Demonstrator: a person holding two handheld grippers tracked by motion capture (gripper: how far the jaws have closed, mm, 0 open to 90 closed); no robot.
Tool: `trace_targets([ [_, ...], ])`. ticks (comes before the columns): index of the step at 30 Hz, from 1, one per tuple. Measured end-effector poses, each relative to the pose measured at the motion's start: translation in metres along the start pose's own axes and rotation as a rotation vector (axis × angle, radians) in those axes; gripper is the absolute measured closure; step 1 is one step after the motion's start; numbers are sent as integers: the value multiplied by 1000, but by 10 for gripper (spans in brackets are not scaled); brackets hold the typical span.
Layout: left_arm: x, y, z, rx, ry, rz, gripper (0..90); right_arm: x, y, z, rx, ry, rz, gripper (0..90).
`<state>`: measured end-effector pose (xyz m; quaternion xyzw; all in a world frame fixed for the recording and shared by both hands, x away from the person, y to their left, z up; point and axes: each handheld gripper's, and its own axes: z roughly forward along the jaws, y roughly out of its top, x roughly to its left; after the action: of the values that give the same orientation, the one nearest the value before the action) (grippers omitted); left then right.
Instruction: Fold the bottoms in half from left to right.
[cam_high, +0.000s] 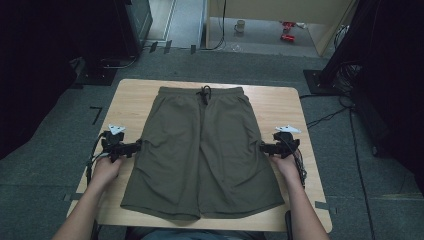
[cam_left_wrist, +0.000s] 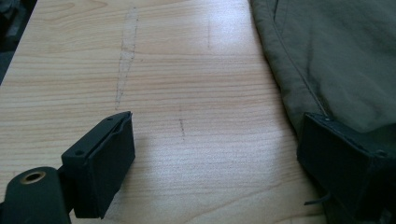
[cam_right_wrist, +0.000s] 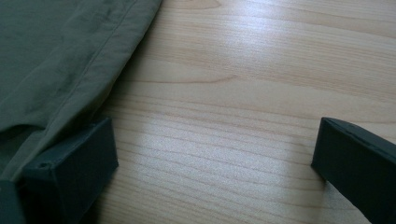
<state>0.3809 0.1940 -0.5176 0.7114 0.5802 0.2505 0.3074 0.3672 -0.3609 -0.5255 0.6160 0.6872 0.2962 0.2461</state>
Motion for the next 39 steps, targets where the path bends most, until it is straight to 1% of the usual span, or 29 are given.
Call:
trace_targets([
  [11, 0, 0, 0, 1, -2, 2, 115, 0, 0, 0, 0, -2, 3, 0],
  [13, 0, 0, 0, 1, -3, 1, 115, 2, -1, -1, 0, -14, 16, 0],
  [17, 0, 0, 0, -1, -6, 4, 126, 3, -1, -1, 0, -14, 17, 0],
  [21, 0, 0, 0, -3, -9, 8, 133, 3, -1, -1, 0, -12, 15, 0],
  [29, 0, 0, 0, -4, -10, 6, 135, 2, 0, 0, -1, 11, -8, 3],
  [34, 1, -1, -1, -2, -24, 26, 137, 5, 0, 0, -1, 19, -18, 2],
  [35, 3, -1, -2, 2, -36, 36, 142, 5, 0, 0, 0, 23, -20, 3],
  [39, 5, 0, -4, 14, -46, 46, 147, 4, 0, 0, 0, 34, -31, 5],
])
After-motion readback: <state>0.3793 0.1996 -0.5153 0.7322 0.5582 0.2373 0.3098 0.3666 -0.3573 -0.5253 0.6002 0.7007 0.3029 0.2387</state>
